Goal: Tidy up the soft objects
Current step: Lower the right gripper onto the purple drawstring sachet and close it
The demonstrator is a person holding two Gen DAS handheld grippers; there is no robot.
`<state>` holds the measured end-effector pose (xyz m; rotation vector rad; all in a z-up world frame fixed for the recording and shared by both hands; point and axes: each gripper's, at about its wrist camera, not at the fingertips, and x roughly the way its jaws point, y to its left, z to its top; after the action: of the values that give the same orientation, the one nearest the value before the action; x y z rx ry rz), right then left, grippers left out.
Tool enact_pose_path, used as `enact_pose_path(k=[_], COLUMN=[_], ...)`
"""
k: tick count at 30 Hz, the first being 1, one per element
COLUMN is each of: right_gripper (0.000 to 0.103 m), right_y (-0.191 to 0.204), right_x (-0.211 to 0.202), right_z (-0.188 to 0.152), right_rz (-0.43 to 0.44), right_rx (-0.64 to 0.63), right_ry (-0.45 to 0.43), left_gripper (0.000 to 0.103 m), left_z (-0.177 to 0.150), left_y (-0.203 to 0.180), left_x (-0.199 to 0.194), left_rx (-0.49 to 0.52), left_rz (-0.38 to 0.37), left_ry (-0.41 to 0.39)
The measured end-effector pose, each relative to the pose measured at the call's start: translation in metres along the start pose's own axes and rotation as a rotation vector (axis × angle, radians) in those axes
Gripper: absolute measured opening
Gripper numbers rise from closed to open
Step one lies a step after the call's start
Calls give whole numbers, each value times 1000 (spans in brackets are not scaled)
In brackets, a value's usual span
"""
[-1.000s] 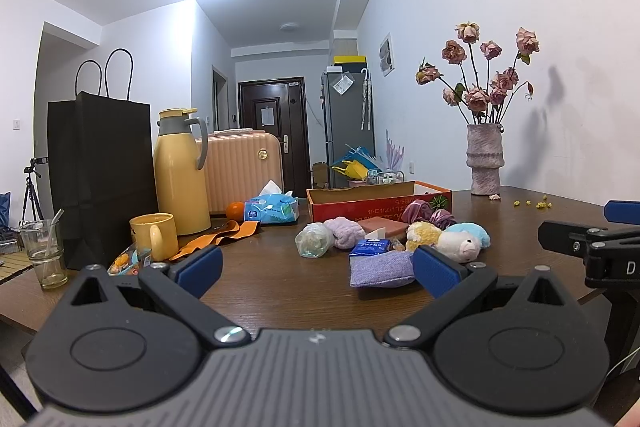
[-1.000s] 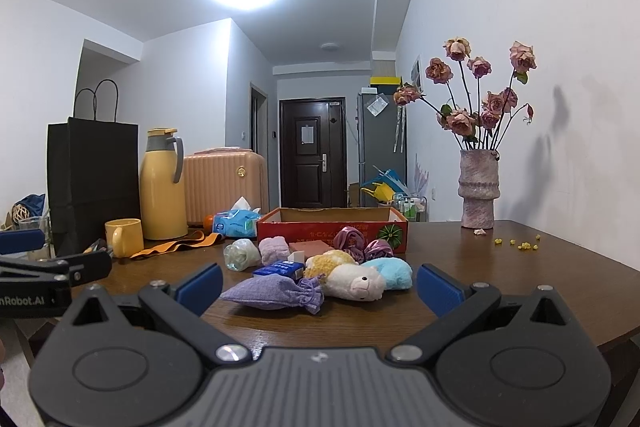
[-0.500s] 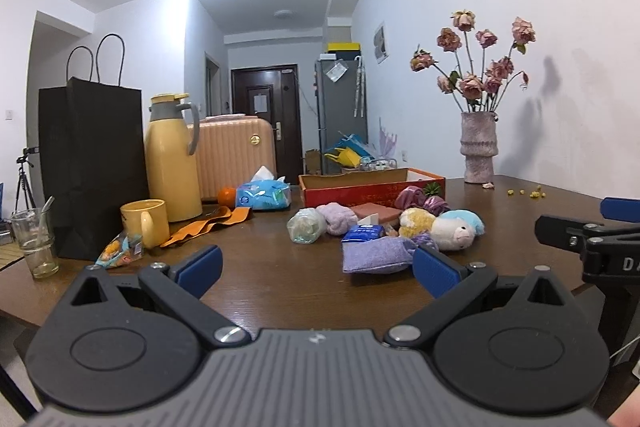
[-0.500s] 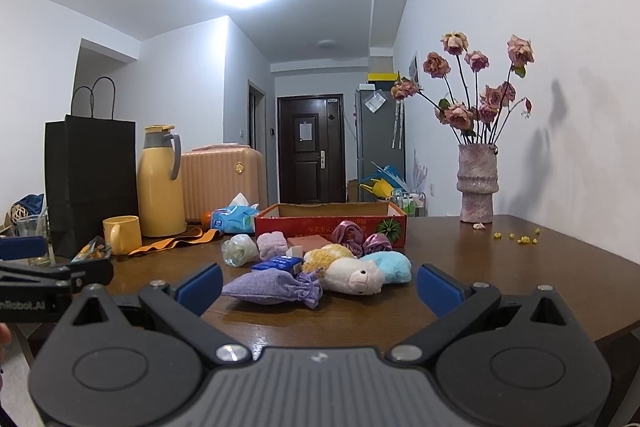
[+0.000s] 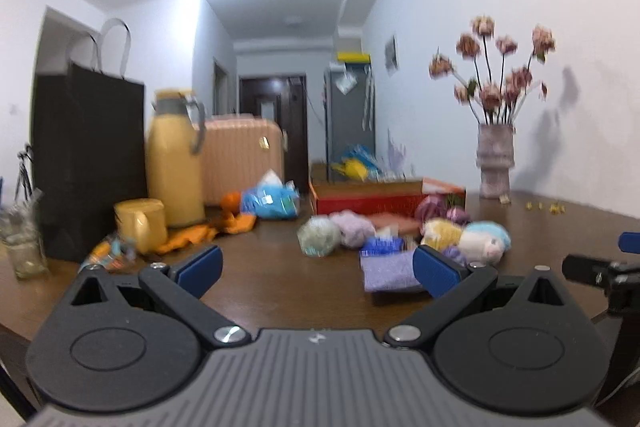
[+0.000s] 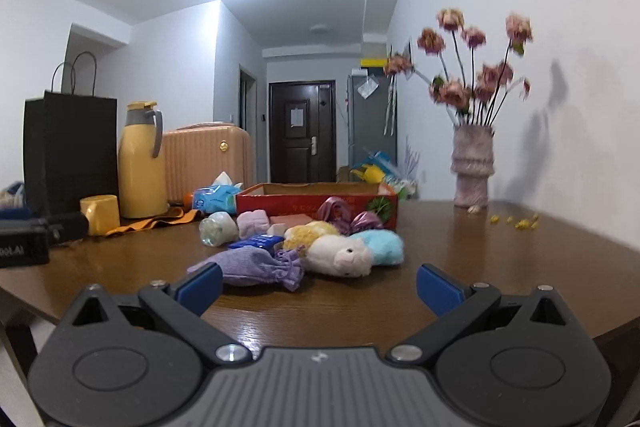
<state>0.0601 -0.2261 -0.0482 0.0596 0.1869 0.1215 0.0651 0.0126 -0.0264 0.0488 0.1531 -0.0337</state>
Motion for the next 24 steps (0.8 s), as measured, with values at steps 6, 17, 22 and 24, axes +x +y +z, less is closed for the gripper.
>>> enact_pose_path(k=[6, 17, 22, 24], right_gripper=[103, 90, 69, 59], right_y=[-9, -17, -17, -15], right_x=[58, 160, 202, 210], right_z=[11, 38, 34, 30], right_rz=[184, 167, 195, 189], right_rx=[89, 262, 293, 289], right_ry=[153, 289, 337, 369], left_gripper=[103, 81, 55, 55], left_z=[8, 23, 12, 9], left_y=[2, 4, 9, 10], left_x=[62, 169, 207, 210], left_rx=[6, -141, -248, -268], left_rz=[-85, -189, -264, -293], left_ry=[126, 312, 469, 484])
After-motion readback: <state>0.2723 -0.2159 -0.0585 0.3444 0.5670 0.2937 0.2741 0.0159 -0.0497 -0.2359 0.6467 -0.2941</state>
